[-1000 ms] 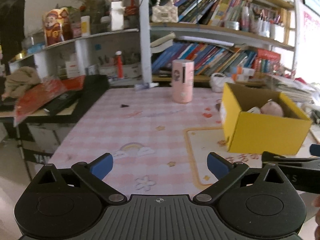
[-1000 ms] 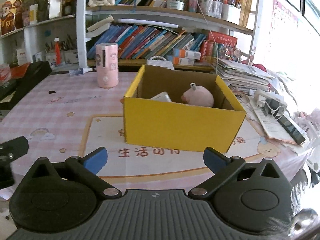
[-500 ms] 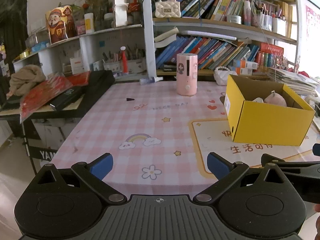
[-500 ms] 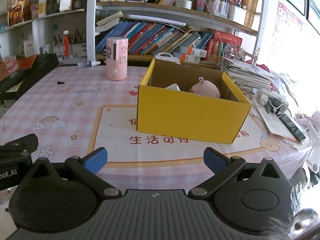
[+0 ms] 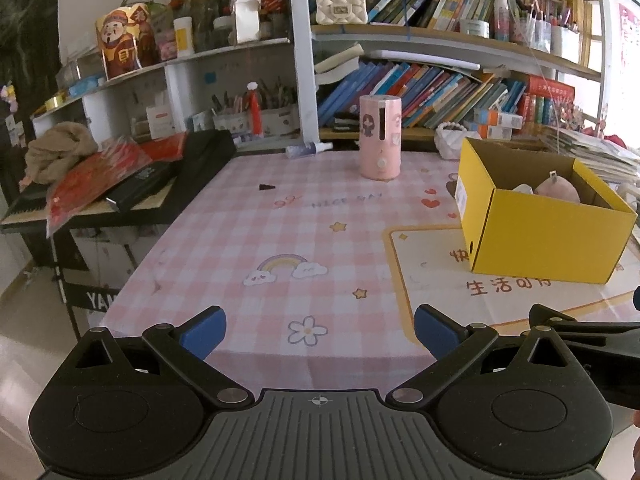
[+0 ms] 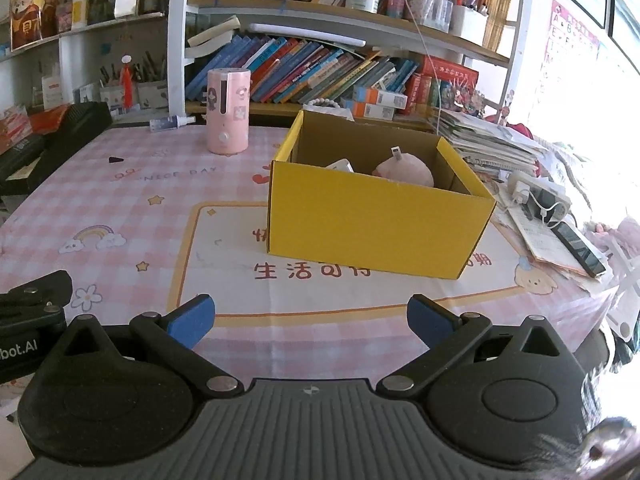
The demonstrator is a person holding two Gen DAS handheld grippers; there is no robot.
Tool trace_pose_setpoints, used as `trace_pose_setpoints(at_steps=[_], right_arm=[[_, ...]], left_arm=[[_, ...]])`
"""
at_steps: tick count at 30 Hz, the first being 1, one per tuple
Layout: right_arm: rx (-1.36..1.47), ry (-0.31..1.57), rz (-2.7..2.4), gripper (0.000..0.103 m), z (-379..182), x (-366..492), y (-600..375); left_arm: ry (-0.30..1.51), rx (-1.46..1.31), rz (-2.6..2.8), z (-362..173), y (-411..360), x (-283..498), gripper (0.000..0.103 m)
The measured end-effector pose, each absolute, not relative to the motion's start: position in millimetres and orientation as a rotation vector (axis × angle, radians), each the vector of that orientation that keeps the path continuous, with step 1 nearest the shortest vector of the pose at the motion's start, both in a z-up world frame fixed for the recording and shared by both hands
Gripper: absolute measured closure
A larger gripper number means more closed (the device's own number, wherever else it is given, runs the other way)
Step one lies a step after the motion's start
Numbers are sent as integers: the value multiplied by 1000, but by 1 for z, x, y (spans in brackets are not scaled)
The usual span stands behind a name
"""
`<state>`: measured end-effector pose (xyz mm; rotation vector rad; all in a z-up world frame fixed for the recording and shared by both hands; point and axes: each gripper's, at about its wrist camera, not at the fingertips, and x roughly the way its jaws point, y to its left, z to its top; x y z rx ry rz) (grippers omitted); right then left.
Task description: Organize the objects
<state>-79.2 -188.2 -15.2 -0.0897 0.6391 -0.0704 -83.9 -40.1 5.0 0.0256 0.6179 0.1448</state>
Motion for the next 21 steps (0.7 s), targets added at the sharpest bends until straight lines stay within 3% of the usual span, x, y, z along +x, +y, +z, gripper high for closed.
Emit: trace_pose_setpoints(at_steps=[21], right_arm=[[-71, 660, -81, 0, -20, -72, -187]], left_arm=[[631, 35, 161, 3, -41, -77, 2]])
